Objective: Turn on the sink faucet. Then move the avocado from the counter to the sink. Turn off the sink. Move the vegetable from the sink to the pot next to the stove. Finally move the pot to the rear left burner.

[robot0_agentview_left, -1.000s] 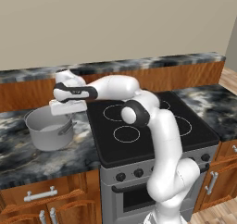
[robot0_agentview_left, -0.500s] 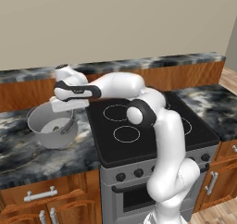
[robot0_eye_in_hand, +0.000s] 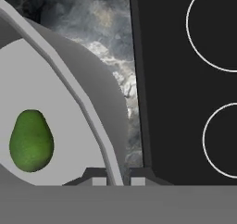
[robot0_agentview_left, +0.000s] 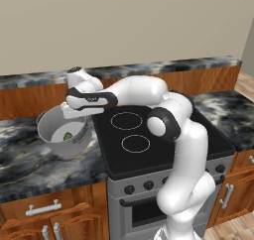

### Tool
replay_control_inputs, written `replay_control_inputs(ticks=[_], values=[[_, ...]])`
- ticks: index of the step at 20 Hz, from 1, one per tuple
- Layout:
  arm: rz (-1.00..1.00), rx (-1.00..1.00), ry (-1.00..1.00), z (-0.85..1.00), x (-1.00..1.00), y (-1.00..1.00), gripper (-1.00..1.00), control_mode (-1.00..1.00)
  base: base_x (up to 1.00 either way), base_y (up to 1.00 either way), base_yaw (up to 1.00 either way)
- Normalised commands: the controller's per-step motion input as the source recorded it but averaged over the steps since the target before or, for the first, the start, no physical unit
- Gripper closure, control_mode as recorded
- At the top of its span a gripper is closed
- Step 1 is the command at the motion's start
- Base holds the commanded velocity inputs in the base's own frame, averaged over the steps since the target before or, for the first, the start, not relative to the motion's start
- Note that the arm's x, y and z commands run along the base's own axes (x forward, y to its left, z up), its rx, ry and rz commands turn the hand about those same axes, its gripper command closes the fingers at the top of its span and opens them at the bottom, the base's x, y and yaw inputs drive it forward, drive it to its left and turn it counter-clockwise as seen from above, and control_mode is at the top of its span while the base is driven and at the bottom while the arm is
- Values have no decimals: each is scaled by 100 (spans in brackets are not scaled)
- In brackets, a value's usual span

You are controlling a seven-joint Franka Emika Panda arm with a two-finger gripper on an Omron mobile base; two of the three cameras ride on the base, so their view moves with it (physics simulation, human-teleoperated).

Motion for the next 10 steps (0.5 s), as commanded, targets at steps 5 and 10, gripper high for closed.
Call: replay_control_inputs(ticks=[5,10], values=[[0,6,-7,12,-23,-48,100,-100,0,0,0],[0,5,-6,14,-18,-45,100,-100,0,0,0]])
